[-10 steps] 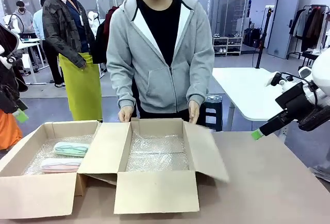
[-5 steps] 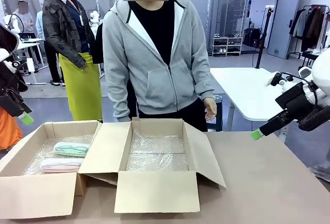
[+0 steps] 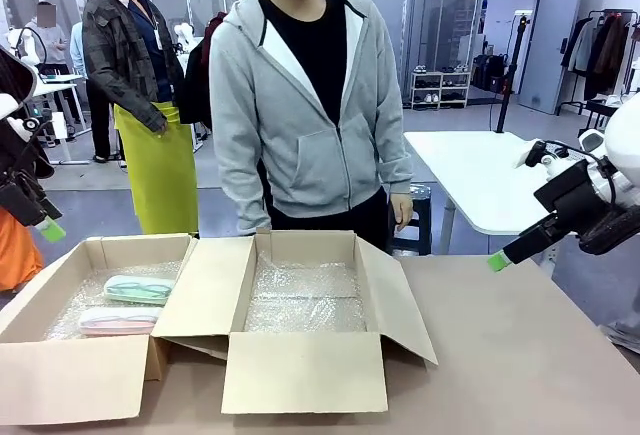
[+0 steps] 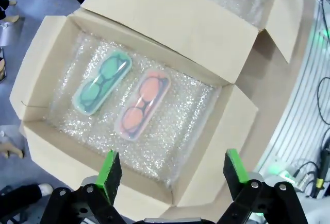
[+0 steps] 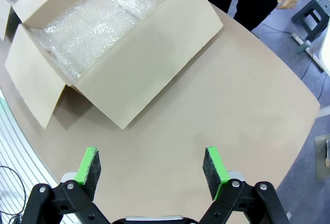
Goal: Pack the glasses set securely to prepare it for shipping.
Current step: Position the Package Box on the left side of the table.
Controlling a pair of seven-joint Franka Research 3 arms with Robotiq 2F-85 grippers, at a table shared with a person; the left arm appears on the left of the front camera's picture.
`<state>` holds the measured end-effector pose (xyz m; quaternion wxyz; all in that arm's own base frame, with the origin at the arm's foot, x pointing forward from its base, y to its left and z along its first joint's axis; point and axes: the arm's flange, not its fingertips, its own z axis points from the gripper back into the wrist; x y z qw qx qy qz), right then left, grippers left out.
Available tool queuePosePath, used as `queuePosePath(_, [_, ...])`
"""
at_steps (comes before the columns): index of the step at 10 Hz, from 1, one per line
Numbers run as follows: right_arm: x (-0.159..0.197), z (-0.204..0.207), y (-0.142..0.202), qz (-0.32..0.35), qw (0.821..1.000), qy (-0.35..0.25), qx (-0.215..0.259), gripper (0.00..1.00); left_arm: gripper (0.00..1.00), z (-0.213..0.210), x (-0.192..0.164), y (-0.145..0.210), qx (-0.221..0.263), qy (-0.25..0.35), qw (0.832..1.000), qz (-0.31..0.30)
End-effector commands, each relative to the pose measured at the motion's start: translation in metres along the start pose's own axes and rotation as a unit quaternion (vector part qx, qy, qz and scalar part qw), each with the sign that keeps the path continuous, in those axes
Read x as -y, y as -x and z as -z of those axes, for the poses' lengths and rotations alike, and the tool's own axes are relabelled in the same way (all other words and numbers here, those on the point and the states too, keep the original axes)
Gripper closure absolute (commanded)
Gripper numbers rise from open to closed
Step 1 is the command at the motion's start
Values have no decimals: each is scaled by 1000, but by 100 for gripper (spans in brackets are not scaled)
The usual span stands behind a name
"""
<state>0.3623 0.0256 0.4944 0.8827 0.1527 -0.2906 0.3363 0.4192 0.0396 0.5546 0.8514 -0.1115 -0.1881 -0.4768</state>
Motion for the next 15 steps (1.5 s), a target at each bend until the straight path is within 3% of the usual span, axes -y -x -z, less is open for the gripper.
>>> queuePosePath(1, [-3,1,-1,8,1000,8,0,0,0,-3,1,1,-6,-7,1000,3])
queuePosePath(15, [-3,1,-1,8,1000,8,0,0,0,-3,1,1,-6,-7,1000,3])
